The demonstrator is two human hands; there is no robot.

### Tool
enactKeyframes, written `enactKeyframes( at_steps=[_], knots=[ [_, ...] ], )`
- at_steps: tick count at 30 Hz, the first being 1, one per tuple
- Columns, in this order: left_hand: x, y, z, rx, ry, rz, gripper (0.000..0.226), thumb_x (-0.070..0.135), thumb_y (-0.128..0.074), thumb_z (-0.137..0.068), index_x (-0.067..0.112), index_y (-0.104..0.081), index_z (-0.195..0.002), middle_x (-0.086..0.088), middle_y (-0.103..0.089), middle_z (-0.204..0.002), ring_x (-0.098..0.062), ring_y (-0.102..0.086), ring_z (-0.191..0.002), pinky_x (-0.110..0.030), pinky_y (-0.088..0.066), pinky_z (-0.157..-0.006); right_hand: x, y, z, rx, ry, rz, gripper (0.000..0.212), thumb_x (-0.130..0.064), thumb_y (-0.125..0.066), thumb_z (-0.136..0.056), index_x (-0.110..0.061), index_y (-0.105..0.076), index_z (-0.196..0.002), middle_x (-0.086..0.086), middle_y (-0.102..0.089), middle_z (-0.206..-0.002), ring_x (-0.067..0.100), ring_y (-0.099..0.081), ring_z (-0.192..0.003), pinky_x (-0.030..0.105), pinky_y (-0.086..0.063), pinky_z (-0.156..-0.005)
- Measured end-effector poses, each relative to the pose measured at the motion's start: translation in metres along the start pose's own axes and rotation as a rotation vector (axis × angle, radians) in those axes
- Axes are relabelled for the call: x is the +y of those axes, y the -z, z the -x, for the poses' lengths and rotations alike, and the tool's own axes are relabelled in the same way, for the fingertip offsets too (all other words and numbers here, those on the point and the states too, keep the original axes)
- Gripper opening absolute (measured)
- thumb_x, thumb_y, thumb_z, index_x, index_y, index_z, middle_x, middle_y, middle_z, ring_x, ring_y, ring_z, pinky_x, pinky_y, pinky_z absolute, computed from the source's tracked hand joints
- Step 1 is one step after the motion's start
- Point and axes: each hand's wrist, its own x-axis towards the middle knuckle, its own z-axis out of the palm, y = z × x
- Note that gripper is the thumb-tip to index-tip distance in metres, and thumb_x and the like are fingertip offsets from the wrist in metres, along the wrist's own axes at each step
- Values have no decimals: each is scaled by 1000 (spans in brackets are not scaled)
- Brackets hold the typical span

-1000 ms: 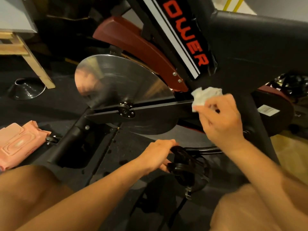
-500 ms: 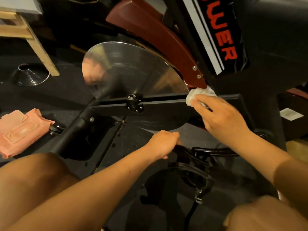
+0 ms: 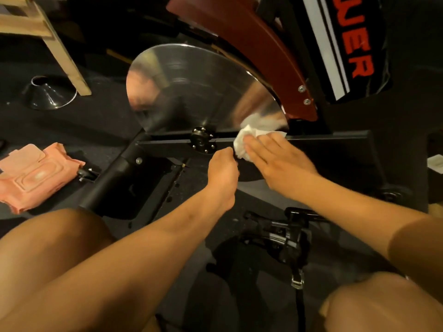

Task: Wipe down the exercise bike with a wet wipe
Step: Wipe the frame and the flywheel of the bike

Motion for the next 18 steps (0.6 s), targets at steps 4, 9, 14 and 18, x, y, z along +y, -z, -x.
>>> enactKeyframes(
  at_steps=[4, 9, 14, 18],
  knots=[
    [1, -7, 5, -127, 213, 298, 29, 21, -42, -105, 3, -58, -121, -12, -65, -114, -27, -65, -109, -38, -53, -94, 27, 15, 42, -2, 2, 70, 49, -12, -41, -87, 11, -48, -130, 26, -42, -138, 42, -47, -111, 50, -31, -101],
    [6, -22, 6, -187, 223, 208, 20, 23, -58, -98, 11, -67, -111, -13, -72, -107, -30, -69, -104, -43, -58, -87, 9, 5, 14, -163, 177, 132, 47, -21, -52, -78, 6, -65, -115, 24, -55, -128, 42, -46, -118, 51, -32, -109],
    [0, -12, -26, 134, 241, 78, 23, 9, -64, -89, 7, -65, -111, -15, -67, -99, -21, -62, -79, -36, -56, -76, 0, -7, 18, -211, 188, -7, 54, -15, -66, -72, 7, -62, -121, 20, -61, -125, 37, -58, -114, 43, -31, -109],
    [-3, -18, -8, -1, 344, 142, 21, 9, -57, -96, 4, -57, -117, -9, -56, -83, -20, -61, -76, -36, -58, -75, 33, -12, 80, -182, 155, 33, 48, -5, -75, -68, 11, -64, -112, 26, -65, -105, 42, -61, -97, 46, -32, -101]
  ],
)
